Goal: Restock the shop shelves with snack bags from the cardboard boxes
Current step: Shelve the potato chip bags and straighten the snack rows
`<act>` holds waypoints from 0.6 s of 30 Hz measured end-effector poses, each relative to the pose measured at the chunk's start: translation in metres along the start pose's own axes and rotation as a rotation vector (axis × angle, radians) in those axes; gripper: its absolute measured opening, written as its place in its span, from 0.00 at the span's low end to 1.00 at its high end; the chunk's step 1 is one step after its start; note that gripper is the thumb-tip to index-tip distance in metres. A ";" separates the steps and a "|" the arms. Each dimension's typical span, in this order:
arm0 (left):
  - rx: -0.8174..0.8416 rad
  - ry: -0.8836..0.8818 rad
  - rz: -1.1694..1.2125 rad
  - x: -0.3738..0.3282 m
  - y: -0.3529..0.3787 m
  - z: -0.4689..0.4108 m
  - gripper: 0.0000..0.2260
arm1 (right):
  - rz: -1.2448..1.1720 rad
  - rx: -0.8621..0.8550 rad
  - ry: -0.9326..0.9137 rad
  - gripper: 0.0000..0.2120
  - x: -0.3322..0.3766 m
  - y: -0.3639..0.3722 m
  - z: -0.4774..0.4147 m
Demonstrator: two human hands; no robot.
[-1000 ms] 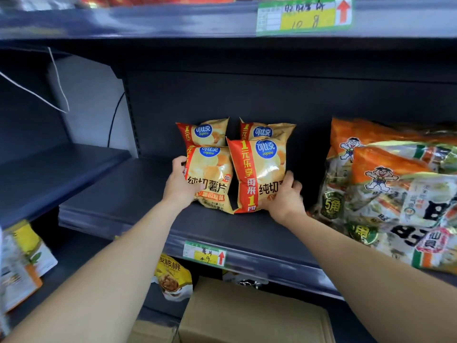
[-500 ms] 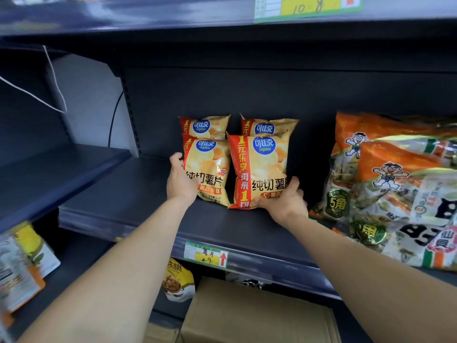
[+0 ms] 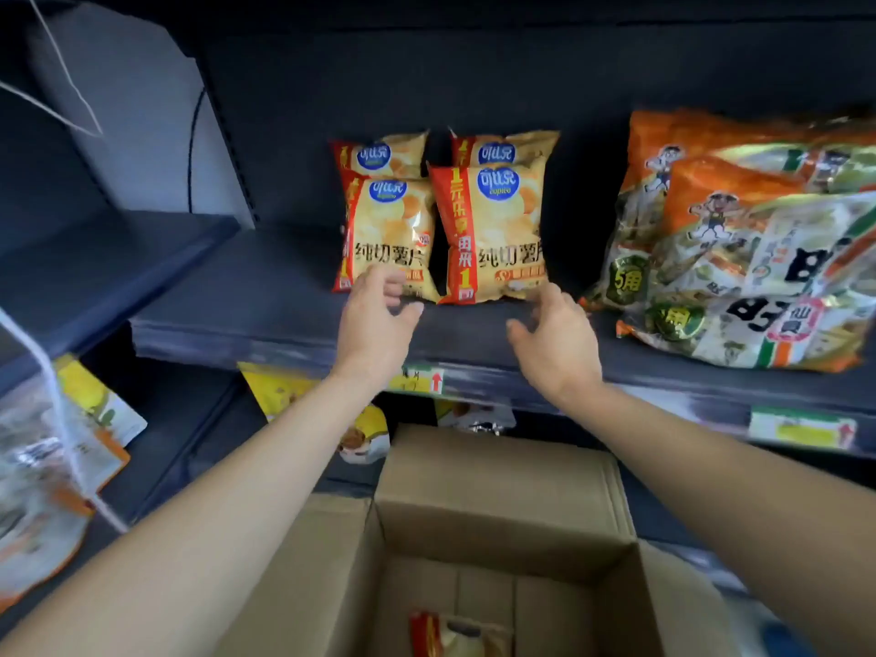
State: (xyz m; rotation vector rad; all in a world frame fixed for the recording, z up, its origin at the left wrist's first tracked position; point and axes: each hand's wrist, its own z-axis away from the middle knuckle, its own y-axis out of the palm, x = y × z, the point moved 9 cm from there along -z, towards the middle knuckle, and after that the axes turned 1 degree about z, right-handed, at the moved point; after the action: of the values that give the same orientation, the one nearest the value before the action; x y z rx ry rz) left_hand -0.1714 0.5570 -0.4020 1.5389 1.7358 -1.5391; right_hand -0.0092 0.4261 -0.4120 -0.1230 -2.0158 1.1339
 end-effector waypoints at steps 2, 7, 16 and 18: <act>0.140 0.034 -0.023 0.002 0.013 0.037 0.09 | -0.017 0.051 -0.010 0.15 -0.001 0.000 0.037; 0.623 -0.120 -0.165 0.071 0.068 0.131 0.09 | 0.198 0.399 0.075 0.10 -0.038 0.061 0.125; 1.131 -0.518 -0.515 0.208 0.117 0.275 0.17 | 0.514 0.989 0.518 0.18 -0.179 0.150 0.247; 1.120 -0.624 -0.482 0.230 0.123 0.290 0.18 | 0.579 1.070 0.562 0.20 -0.202 0.158 0.265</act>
State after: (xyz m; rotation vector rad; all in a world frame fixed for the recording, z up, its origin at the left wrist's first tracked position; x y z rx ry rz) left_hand -0.2533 0.3936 -0.7468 0.7319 0.8783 -3.1139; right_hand -0.0984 0.2524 -0.7245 -0.4249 -0.7127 2.1039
